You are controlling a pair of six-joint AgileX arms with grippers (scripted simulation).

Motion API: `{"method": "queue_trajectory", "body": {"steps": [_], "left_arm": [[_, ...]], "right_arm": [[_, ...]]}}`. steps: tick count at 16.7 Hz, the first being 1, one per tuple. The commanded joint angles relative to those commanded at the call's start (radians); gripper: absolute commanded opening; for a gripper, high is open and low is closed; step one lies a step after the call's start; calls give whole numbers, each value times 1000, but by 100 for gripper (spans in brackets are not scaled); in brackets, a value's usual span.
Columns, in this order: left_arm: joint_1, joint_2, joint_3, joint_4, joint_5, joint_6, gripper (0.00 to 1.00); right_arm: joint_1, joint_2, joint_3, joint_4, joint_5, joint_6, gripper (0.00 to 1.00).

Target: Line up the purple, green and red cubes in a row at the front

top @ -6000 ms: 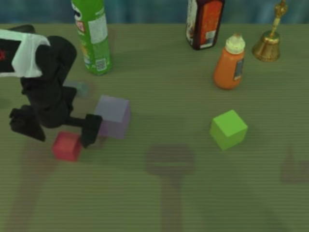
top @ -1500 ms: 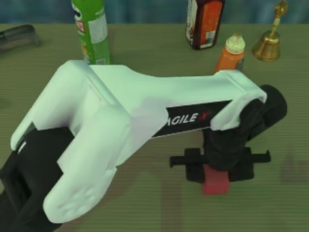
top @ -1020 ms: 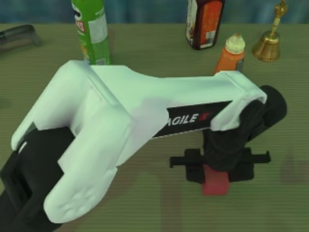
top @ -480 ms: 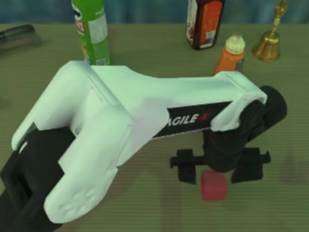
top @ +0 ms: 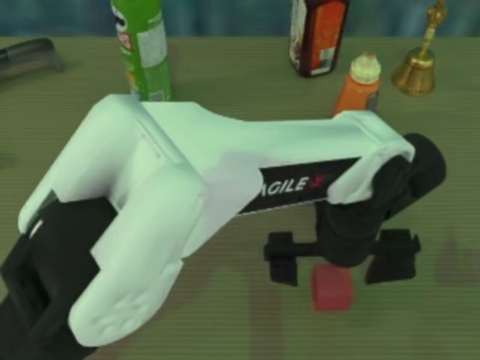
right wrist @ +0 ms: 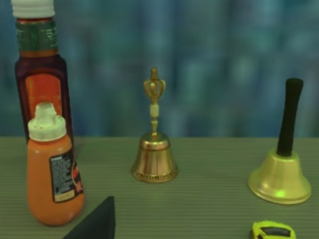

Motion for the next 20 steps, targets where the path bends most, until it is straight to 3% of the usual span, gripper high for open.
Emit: {"method": "queue_trajectory", "body": {"steps": [9,15,20], "left_arm": [[14,-55,175,-233,-1,-7,100],[14,-64,169,-230,-1,-5,100],[121,-269,-18,-117,-8,29,100]], "right_arm": [[0,0,0,0,0,0,100],[2,9,9,-7,0,0,100],[48,195,189,-125,0,-6,100]]}}
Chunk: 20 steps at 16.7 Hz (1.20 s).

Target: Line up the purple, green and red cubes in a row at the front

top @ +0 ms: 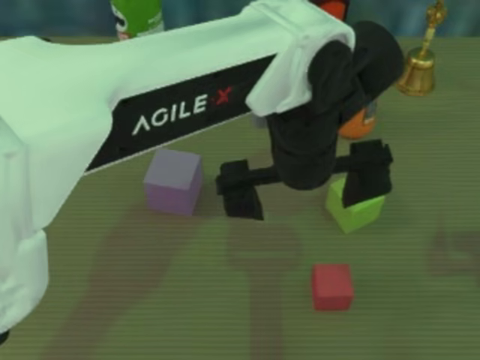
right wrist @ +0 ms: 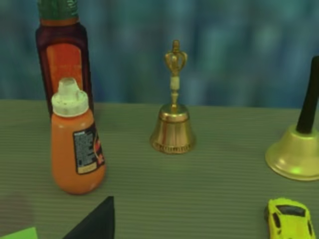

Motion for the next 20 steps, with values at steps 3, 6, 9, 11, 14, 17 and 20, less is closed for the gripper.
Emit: {"method": "queue_trajectory", "body": {"steps": [3,6,9,11,14,17,20], "left_arm": [[119,-249,-217,130,-5,54,100],[263,-578,-493,290,-6,144,100],[410,-932,-798,461,-6,266,100],[503,-1155,-998,573,-4,360,100],[629,-1446,-1272,737,1,518,100],[738,-1702,-1505,892,9,678,100],[820,-1915,-1684,1021,19,819,100]], "right_arm": [[49,227,199,-126,-1,-6,100],[106,531,433,-278,-1,-13,100],[165,867,675,-444,-1,-19,100],[205,1086,834,-557,-1,-23,100],[260,1372,1054,-713,-1,-28,100],[307,1607,1249,-843,-1,-33,100],[346,1806,1417,-944,0,-38,100]]}}
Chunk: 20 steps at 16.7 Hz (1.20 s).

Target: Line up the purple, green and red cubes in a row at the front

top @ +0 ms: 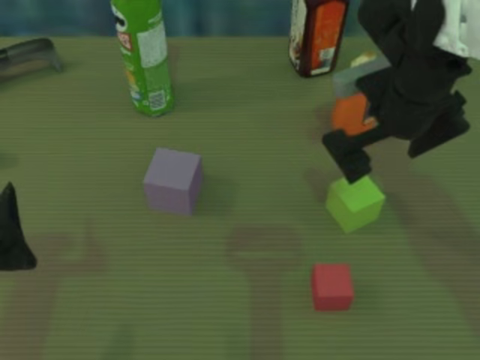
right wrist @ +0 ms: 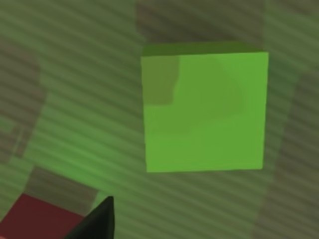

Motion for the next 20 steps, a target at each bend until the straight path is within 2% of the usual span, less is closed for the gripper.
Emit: {"method": "queue_trajectory", "body": {"steps": [5,12,20], "left_arm": [[72,-185,-151,124,13,138,100],[75,-194,-159,130,13,146,100],[75,-194,-159,130,13,146,100]], "right_arm": [[36,171,155,-88,2,-4,100],[33,180,161,-88,2,-5,100],[38,277,-1,178,3,-2,100]]}}
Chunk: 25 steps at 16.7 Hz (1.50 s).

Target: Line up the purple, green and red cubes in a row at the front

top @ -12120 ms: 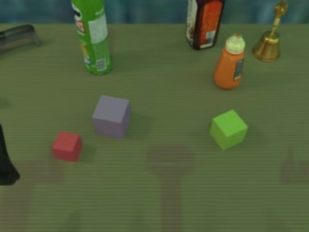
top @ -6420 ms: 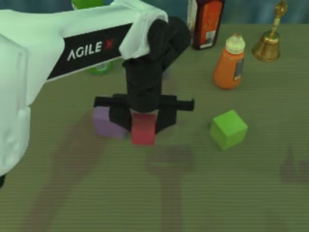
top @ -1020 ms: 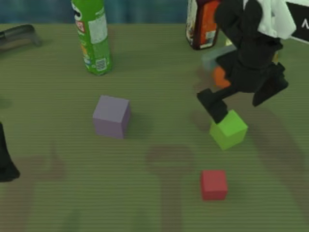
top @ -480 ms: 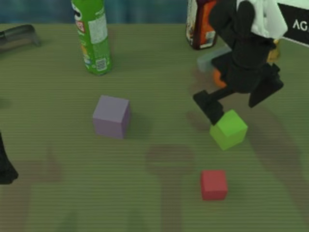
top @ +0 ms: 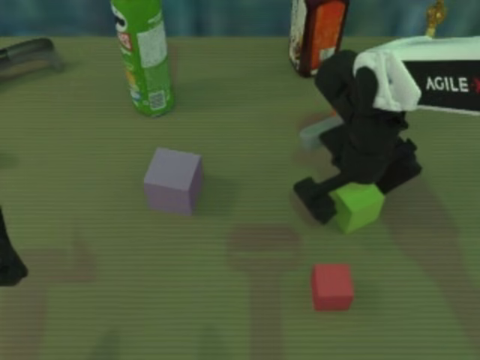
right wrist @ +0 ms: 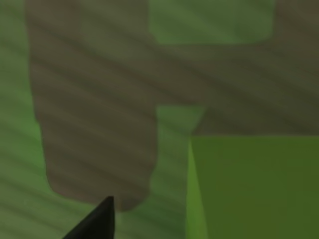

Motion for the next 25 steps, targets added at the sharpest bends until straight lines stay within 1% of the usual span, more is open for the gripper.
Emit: {"method": "queue_trajectory", "body": {"steps": [2,5,18,19,25], "left_arm": [[0,0,0,0,0,0,100],[0,0,0,0,0,0,100],[0,0,0,0,0,0,100],[0,0,0,0,0,0,100],[0,0,0,0,0,0,100]], "right_arm": [[1,14,-20,28,0,1,100],[1,15,-20,29,0,1,100],[1,15,-20,29,0,1,2],[1,15,-20,29,0,1,0],[1,15,-20,29,0,1,0]]}}
